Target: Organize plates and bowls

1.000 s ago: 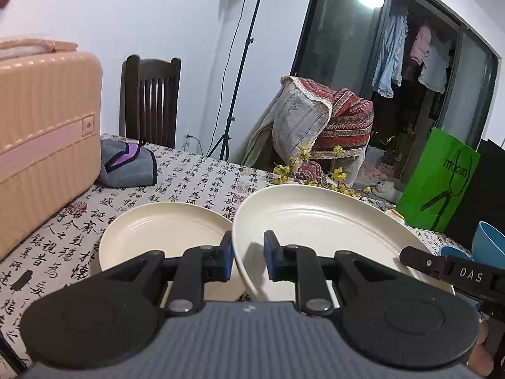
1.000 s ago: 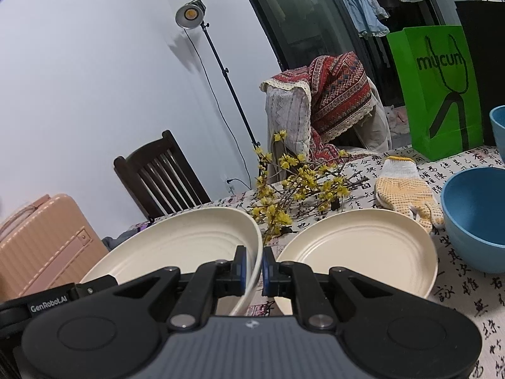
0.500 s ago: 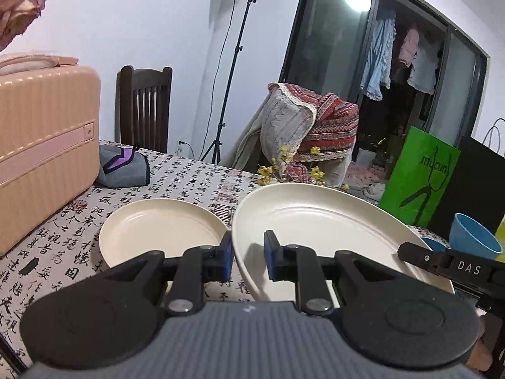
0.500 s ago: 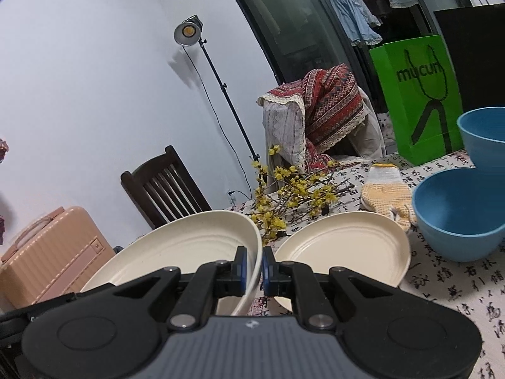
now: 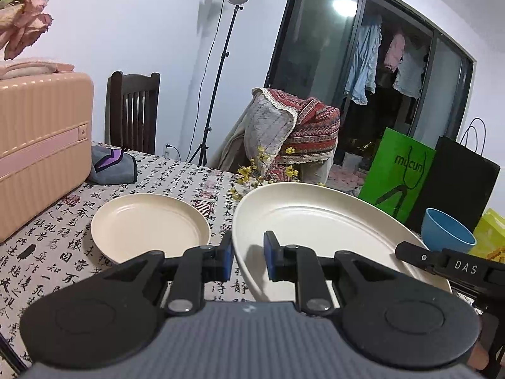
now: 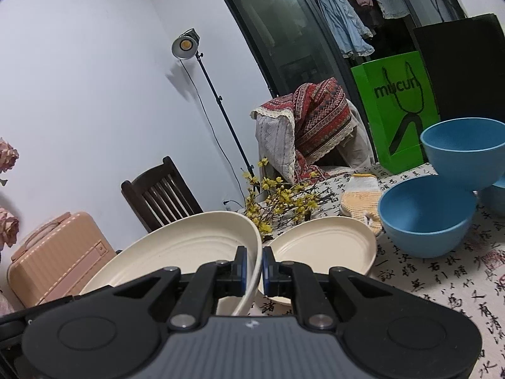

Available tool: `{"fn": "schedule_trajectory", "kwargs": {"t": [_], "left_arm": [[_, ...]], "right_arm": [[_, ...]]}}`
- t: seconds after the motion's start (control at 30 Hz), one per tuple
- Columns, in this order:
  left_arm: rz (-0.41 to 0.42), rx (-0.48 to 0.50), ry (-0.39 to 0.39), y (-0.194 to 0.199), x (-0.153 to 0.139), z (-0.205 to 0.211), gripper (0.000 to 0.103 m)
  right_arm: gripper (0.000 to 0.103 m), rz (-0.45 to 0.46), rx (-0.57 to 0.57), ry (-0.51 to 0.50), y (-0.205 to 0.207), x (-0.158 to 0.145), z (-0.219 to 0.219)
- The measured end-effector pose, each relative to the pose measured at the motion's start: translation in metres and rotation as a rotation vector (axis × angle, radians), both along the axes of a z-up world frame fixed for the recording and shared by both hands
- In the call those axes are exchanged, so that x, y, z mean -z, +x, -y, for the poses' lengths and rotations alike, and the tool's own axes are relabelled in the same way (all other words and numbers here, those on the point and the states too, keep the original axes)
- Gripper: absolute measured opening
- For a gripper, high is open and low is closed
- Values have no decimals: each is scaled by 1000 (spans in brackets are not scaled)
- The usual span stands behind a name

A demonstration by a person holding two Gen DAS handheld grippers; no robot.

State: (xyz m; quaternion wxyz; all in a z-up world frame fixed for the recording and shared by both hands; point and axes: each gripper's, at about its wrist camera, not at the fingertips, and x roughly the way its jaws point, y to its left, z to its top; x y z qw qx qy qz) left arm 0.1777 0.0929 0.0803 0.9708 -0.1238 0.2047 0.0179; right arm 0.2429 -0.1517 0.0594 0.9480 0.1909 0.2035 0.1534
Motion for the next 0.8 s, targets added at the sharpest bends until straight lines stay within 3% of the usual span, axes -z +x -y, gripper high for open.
{"fn": "schedule_trajectory", "kwargs": {"t": [0.8], "left_arm": [[35, 26, -15, -47, -2, 22, 20]], "right_arm": [[10, 44, 17, -5, -58, -4, 27]]}}
